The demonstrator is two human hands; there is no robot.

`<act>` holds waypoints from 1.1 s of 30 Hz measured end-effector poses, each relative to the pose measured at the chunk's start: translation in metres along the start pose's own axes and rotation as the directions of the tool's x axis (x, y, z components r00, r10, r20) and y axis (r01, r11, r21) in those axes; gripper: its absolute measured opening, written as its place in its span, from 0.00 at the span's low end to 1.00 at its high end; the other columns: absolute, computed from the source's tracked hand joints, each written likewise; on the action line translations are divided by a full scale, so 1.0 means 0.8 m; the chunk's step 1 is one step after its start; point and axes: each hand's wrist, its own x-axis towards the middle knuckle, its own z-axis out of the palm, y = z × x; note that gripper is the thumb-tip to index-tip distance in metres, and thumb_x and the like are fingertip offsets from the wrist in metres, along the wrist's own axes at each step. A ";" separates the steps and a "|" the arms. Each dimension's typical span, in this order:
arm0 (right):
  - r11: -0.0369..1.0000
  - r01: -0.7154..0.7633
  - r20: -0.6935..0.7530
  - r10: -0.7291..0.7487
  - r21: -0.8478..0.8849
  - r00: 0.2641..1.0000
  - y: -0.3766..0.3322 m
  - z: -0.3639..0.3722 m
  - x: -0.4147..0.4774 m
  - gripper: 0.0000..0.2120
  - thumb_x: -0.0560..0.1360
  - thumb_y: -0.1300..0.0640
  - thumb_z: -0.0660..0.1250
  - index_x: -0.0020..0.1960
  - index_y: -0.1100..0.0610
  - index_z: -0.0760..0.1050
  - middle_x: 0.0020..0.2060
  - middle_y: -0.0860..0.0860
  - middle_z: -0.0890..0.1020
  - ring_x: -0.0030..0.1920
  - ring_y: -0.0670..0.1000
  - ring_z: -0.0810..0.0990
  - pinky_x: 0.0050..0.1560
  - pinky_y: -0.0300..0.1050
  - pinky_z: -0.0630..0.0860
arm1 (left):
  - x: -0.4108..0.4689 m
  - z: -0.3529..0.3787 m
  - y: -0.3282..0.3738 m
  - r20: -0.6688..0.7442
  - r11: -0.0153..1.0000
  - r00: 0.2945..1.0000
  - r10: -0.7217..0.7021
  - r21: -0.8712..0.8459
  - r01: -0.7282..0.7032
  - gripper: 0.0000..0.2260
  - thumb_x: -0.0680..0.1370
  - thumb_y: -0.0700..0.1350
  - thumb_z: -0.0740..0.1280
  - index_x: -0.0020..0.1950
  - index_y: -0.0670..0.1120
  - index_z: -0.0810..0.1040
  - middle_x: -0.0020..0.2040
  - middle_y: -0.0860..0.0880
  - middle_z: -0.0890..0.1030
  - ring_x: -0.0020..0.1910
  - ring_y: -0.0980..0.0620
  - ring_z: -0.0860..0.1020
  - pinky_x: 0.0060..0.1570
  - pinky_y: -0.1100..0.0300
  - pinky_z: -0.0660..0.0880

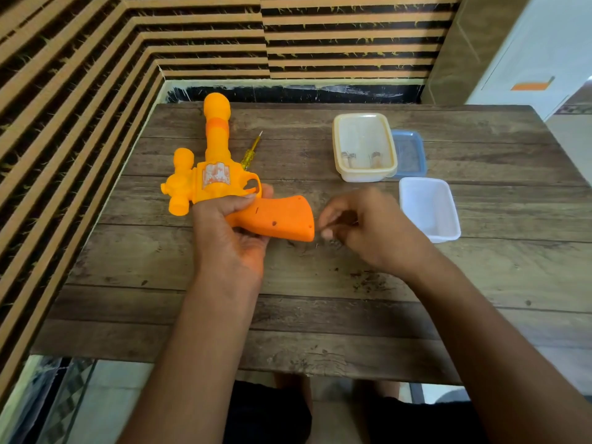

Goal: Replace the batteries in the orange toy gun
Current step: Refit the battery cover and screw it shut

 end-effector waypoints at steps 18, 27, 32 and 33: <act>0.927 0.260 0.144 -0.228 -0.270 0.963 0.000 0.020 0.009 0.10 0.72 0.69 0.67 0.45 0.54 0.78 0.45 0.50 0.74 0.47 0.55 0.77 0.48 0.51 0.74 | 0.006 0.000 -0.005 -0.013 1.000 1.000 0.011 -0.015 -0.011 0.19 0.75 0.30 0.64 0.62 0.46 0.79 0.51 0.45 0.86 0.49 0.44 0.88 0.55 0.47 0.82; 0.973 0.222 -0.240 -0.232 -0.068 0.943 0.001 0.003 -0.006 0.15 0.74 0.71 0.66 0.44 0.50 0.74 0.39 0.44 0.75 0.37 0.42 0.71 0.40 0.30 0.68 | -0.003 0.009 -0.011 -0.009 1.000 1.000 -0.019 0.020 0.019 0.15 0.76 0.29 0.63 0.56 0.46 0.80 0.48 0.46 0.86 0.57 0.43 0.85 0.56 0.48 0.81; 0.957 0.287 -0.317 -0.263 0.032 0.911 -0.013 0.007 -0.006 0.06 0.77 0.61 0.64 0.47 0.60 0.80 0.41 0.52 0.81 0.42 0.49 0.78 0.42 0.39 0.72 | -0.011 0.016 -0.013 -0.017 0.997 0.999 -0.030 0.065 0.031 0.15 0.77 0.29 0.63 0.59 0.44 0.79 0.52 0.44 0.84 0.55 0.44 0.85 0.54 0.50 0.81; 0.952 0.303 -0.325 -0.273 0.042 0.905 -0.014 0.008 -0.006 0.06 0.77 0.60 0.65 0.47 0.60 0.80 0.41 0.52 0.82 0.42 0.49 0.78 0.42 0.38 0.72 | -0.012 0.016 -0.012 -0.013 0.997 0.999 -0.031 0.074 0.031 0.17 0.77 0.30 0.63 0.62 0.42 0.78 0.54 0.42 0.84 0.57 0.43 0.85 0.54 0.50 0.81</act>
